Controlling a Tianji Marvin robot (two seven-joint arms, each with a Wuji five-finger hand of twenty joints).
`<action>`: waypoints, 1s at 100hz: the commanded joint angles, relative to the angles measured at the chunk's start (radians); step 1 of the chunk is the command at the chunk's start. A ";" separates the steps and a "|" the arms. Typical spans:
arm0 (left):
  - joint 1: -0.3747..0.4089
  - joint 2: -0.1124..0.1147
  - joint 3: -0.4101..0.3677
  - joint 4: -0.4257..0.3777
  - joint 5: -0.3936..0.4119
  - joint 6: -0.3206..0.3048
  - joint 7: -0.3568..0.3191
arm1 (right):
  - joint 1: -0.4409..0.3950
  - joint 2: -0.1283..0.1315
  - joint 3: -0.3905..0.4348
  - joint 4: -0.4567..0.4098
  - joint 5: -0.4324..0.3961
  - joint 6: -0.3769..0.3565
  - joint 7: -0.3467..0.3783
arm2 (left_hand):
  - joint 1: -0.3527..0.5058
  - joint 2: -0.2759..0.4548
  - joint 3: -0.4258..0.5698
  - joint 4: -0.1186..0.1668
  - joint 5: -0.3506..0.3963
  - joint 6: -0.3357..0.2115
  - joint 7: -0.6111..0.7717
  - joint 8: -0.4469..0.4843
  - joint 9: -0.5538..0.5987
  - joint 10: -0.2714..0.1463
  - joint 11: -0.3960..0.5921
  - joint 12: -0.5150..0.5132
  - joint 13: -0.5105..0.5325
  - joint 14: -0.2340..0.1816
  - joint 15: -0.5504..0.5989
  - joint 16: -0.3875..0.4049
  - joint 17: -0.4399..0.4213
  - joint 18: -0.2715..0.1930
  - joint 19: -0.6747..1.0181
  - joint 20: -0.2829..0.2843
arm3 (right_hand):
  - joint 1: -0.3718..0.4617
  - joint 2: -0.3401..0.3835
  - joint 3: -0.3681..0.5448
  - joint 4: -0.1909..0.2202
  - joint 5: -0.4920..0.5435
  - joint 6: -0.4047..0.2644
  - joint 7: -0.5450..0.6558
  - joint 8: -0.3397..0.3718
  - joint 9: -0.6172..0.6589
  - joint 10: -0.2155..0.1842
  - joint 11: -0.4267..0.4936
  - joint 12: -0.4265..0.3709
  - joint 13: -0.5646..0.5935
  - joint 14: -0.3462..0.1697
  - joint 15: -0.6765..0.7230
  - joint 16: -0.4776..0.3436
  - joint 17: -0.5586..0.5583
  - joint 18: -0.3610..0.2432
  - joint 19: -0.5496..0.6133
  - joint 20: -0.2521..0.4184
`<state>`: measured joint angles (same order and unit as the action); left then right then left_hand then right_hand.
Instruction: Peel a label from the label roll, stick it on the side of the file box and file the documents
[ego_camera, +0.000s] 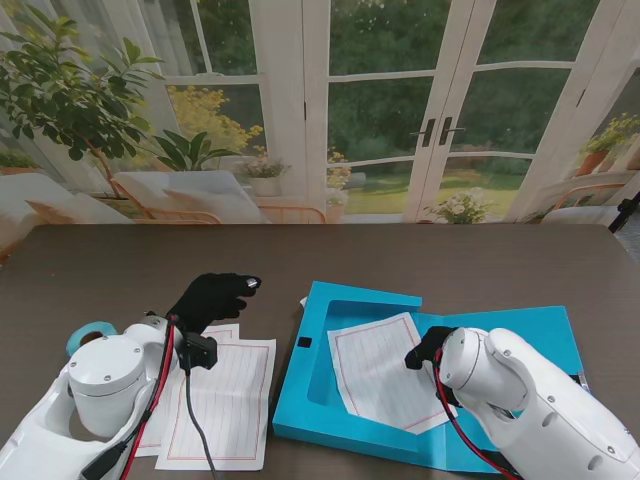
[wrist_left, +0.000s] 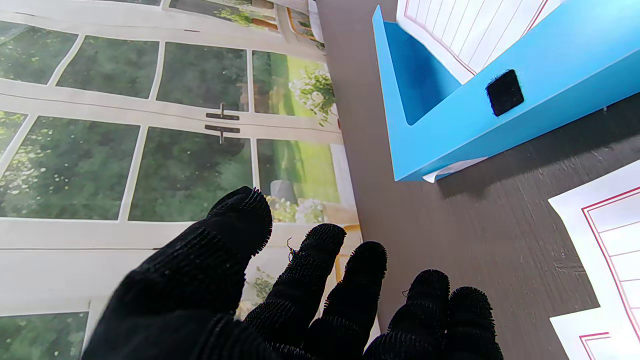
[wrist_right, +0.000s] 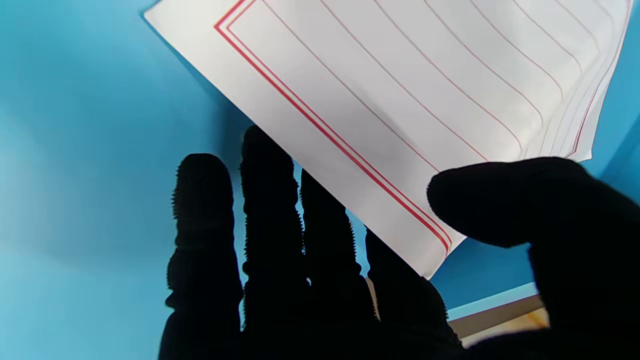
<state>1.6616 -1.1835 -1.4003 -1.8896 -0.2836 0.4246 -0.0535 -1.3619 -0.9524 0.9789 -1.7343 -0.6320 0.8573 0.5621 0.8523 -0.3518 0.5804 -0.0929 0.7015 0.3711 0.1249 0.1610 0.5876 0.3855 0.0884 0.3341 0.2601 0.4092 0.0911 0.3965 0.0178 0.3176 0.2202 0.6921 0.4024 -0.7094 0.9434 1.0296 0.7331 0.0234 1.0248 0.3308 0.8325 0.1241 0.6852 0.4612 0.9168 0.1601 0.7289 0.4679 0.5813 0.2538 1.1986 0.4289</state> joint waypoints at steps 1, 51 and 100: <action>0.006 0.000 -0.002 -0.007 0.002 0.005 -0.019 | -0.012 -0.012 0.010 0.008 -0.028 -0.020 -0.003 | 0.013 0.019 -0.027 0.024 0.025 0.001 0.001 0.008 0.009 -0.001 -0.002 0.008 0.005 0.003 -0.005 0.011 0.013 -0.039 -0.008 0.018 | 0.099 -0.118 0.002 -0.142 0.020 -0.053 0.131 -0.057 0.069 -0.041 0.033 0.041 0.060 -0.025 0.030 0.019 -0.213 -0.018 -0.007 0.021; 0.008 0.002 -0.001 -0.011 0.019 0.022 -0.021 | -0.098 -0.068 0.124 0.074 -0.050 -0.317 -0.113 | 0.015 0.023 -0.031 0.025 0.027 0.000 0.000 0.009 0.008 -0.003 -0.003 0.008 0.005 0.001 -0.006 0.015 0.012 -0.041 -0.008 0.022 | 0.092 -0.065 0.042 0.176 0.352 -0.245 0.214 0.005 0.415 -0.125 -0.005 0.164 0.296 -0.048 0.097 0.074 -0.085 -0.013 0.050 -0.001; 0.002 0.004 0.000 -0.004 0.028 0.019 -0.029 | -0.093 -0.083 0.122 0.078 0.087 -0.195 -0.172 | 0.015 0.029 -0.036 0.024 0.029 0.000 -0.002 0.009 0.007 -0.001 -0.003 0.008 0.005 0.001 -0.006 0.016 0.013 -0.041 -0.008 0.023 | 0.130 -0.047 0.083 0.239 0.380 -0.132 0.199 -0.022 0.436 -0.100 -0.016 0.175 0.303 -0.013 0.105 0.081 -0.075 0.002 0.058 0.004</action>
<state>1.6637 -1.1795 -1.4007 -1.8931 -0.2567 0.4445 -0.0626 -1.4532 -1.0249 1.1075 -1.6548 -0.5437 0.6458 0.3797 0.8526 -0.3515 0.5678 -0.0929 0.7026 0.3714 0.1249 0.1633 0.5876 0.3858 0.0884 0.3341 0.2613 0.4092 0.0905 0.4054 0.0197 0.3176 0.2199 0.7027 0.4656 -0.8044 0.9423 1.2099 1.0398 -0.0452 1.1859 0.3178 1.2321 0.0231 0.6751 0.6146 1.1670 0.1368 0.8132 0.5321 0.5992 0.2511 1.2111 0.4383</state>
